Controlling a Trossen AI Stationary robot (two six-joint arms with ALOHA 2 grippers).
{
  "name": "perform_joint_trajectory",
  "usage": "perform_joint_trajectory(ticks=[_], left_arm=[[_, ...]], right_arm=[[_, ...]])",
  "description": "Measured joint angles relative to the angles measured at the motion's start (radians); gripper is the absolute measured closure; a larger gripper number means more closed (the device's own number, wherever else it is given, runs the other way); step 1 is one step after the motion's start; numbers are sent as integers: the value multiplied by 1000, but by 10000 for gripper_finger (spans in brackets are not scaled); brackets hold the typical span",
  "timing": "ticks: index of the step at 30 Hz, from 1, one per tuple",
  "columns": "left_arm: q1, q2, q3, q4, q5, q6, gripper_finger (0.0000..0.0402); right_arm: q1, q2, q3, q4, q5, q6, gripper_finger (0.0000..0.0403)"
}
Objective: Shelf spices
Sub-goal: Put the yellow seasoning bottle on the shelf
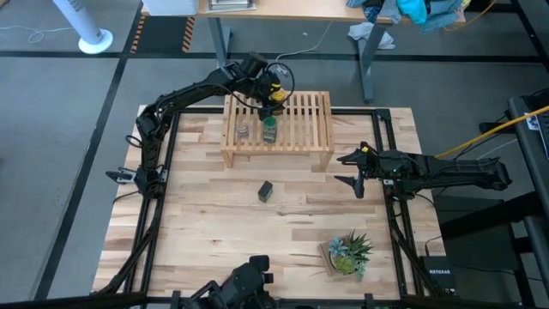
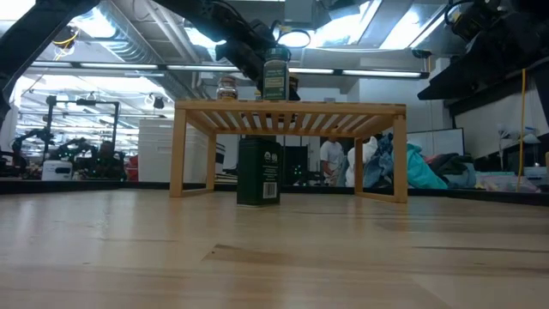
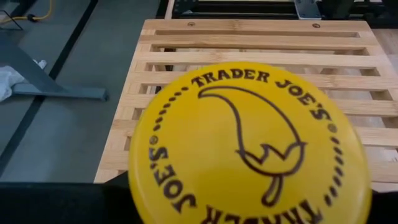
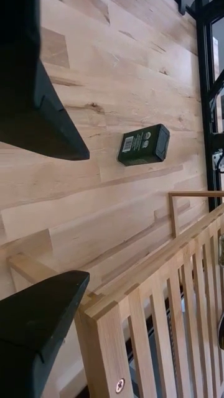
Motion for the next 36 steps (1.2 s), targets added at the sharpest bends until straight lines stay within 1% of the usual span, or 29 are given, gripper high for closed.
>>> perform_joint_trajectory(ticks=[10,15,22,26,36], left_arm=[[0,0,0,2,0,0,205],[0,0,0,2,-29,0,205],[0,0,0,0,-38,7,205],[0,-4,0,-7,-41,-18,205],[0,-25,0,-10,-48,-24,205]], right_arm=[[0,0,0,0,0,0,91],[0,0,0,0,0,0,91],[0,0,0,-7,0,0,91],[0,0,0,-16,0,0,91],[0,0,0,-23,0,0,91]])
